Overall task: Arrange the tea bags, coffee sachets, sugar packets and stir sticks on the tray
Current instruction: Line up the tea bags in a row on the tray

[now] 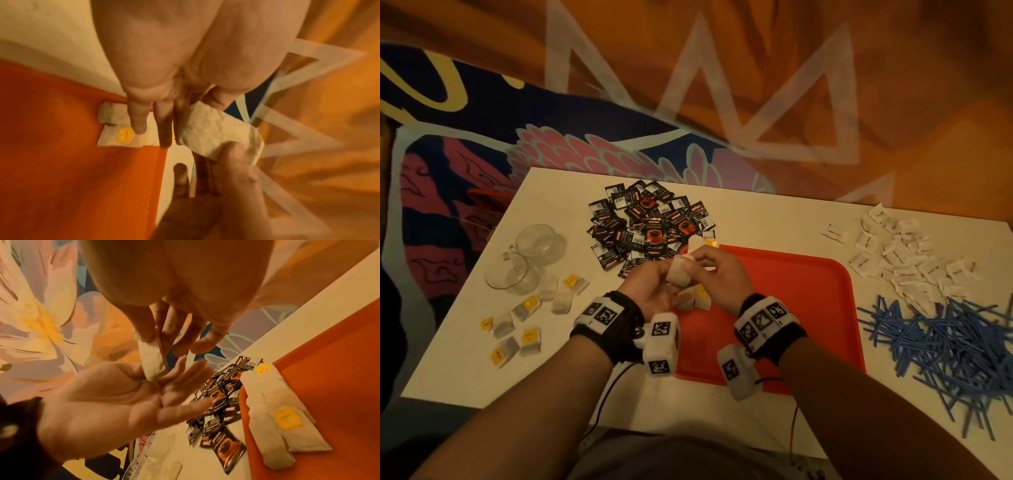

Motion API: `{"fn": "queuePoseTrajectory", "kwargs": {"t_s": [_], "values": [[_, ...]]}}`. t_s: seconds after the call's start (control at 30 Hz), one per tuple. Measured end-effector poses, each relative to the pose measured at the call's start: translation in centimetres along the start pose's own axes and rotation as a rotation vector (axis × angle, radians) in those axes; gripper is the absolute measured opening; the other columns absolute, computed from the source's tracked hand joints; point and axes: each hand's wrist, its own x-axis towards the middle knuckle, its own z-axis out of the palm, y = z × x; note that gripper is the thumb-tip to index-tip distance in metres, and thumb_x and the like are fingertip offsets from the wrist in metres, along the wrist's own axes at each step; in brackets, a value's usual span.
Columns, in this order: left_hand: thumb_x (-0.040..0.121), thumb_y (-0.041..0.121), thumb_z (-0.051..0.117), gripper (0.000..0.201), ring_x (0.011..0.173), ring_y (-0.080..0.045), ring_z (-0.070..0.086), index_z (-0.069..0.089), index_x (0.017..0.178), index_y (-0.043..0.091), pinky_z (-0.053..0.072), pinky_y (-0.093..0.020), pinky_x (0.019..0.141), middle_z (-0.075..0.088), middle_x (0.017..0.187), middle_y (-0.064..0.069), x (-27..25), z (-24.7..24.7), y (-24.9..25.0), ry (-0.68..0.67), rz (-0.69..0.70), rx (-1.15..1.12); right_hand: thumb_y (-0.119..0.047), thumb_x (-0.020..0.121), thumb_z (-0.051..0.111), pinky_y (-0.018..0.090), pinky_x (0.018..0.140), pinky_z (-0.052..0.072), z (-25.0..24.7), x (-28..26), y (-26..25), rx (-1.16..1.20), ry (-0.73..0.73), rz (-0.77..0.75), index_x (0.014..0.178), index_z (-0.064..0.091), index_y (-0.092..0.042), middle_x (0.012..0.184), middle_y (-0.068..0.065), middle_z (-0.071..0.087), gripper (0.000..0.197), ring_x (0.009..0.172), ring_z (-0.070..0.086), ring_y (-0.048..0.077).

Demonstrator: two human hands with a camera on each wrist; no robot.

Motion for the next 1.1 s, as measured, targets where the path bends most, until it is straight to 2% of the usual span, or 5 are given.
{"fn": "queuePoseTrajectory", "kwargs": {"t_s": [0.2, 0.37, 0.73, 0.87, 1.1], "values": [[0.094, 0.024, 0.066, 0.011, 0.103, -0.021, 0.067, 0.074, 0.099, 0.017, 0.053, -0.037, 0.092, 0.074, 0.104, -0.003, -0.7, 0.5, 0.6, 0.03, 0.49, 0.482, -0.024, 0.093, 0.065, 0.018, 0.053, 0.036, -1.4, 0.8, 0.4, -0.072, -0.004, 0.087, 0.081, 0.059, -0.028, 0.062, -0.012, 0.061, 0.014, 0.047, 0.049, -0.004], [0.087, 0.012, 0.074, 0.009, 0.085, -0.02, 0.068, 0.074, 0.084, 0.02, 0.058, -0.039, 0.083, 0.073, 0.089, -0.006, -0.7, 1.3, 1.2, 0.118, 0.69, 0.63, -0.018, 0.085, 0.074, 0.012, 0.061, 0.044, -1.6, 0.3, 0.2, -0.044, -0.013, 0.048, 0.088, 0.067, -0.02, 0.071, -0.009, 0.067, 0.008, 0.06, 0.058, -0.007], [0.091, 0.012, 0.07, 0.011, 0.071, -0.009, 0.066, 0.073, 0.081, 0.018, 0.054, -0.027, 0.065, 0.071, 0.082, -0.003, 0.2, 0.6, 1.1, 0.199, 0.643, 0.567, -0.016, 0.082, 0.078, 0.011, 0.066, 0.049, -0.5, 0.0, 1.5, 0.077, 0.011, 0.157, 0.082, 0.069, -0.021, 0.078, -0.009, 0.067, 0.01, 0.068, 0.063, -0.001], [0.09, 0.015, 0.073, 0.012, 0.082, -0.027, 0.071, 0.075, 0.08, 0.023, 0.06, -0.044, 0.077, 0.075, 0.084, -0.006, 1.0, -0.9, 0.6, 0.215, 0.582, 0.577, -0.015, 0.084, 0.076, 0.011, 0.057, 0.048, 0.6, -0.2, 2.5, 0.085, 0.03, 0.201, 0.077, 0.068, -0.022, 0.074, -0.005, 0.067, 0.013, 0.064, 0.064, 0.006], [0.091, 0.02, 0.071, 0.007, 0.088, -0.022, 0.068, 0.071, 0.088, 0.026, 0.057, -0.038, 0.078, 0.07, 0.094, -0.002, 2.2, -5.4, -1.0, 0.327, 0.446, 0.679, -0.026, 0.088, 0.071, 0.012, 0.061, 0.039, 2.7, -1.0, 6.8, -0.112, -0.029, 0.538, 0.101, 0.071, -0.018, 0.093, -0.007, 0.063, 0.016, 0.091, 0.059, 0.01]]}}
